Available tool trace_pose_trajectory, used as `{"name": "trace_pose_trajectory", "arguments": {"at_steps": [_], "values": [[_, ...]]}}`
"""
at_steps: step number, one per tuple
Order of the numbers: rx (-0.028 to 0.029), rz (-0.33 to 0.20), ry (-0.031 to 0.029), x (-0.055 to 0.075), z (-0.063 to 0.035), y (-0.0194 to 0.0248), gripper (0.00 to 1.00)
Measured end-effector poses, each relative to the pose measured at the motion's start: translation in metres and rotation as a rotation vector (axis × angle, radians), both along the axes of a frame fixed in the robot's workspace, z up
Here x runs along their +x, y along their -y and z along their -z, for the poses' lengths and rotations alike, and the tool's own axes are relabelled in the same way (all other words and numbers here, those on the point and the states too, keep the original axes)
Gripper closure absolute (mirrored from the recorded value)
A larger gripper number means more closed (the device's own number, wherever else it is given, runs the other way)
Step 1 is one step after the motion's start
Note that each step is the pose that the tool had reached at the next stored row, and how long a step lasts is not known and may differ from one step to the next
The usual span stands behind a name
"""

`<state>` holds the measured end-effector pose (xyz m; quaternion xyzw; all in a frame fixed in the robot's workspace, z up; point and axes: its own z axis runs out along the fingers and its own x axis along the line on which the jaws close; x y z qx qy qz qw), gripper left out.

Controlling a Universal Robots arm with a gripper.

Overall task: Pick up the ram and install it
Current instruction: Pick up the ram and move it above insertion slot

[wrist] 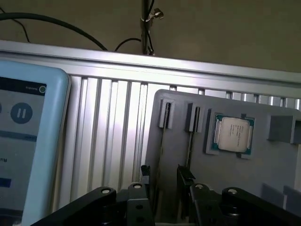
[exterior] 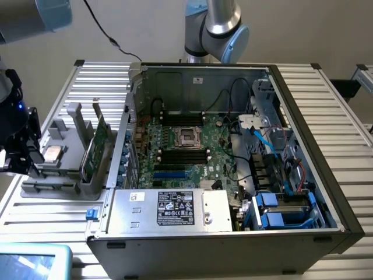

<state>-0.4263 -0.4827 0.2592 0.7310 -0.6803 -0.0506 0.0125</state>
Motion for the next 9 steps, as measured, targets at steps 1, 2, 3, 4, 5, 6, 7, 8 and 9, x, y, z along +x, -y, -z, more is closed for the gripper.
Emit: {"name": "trace_pose_trajectory", "arguments": {"at_steps": [1,2,3,4,5,6,7,8,9], "values": [[0.0000,0.001,0.0000,0.000,0.0016,0.0001,0.64],[0.0000,0.001,0.0000,0.001,0.0034,0.0001,0.64],[-0.0001,0.002,-0.0001,0.001,0.0052,0.0001,0.64],[-0.0001,0.002,-0.0001,0.002,0.0069,0.0001,0.64],[-0.0001,0.003,-0.0001,0.002,0.0088,0.0001,0.64],[0.0000,0.003,0.0000,0.003,0.0107,0.0001,0.64],[-0.0001,0.004,-0.0001,0.003,0.0125,0.0001,0.64],[0.0000,0.005,0.0001,0.004,0.0143,0.0000,0.64],[0.0000,0.006,0.0000,0.004,0.0162,0.0000,0.64]]}}
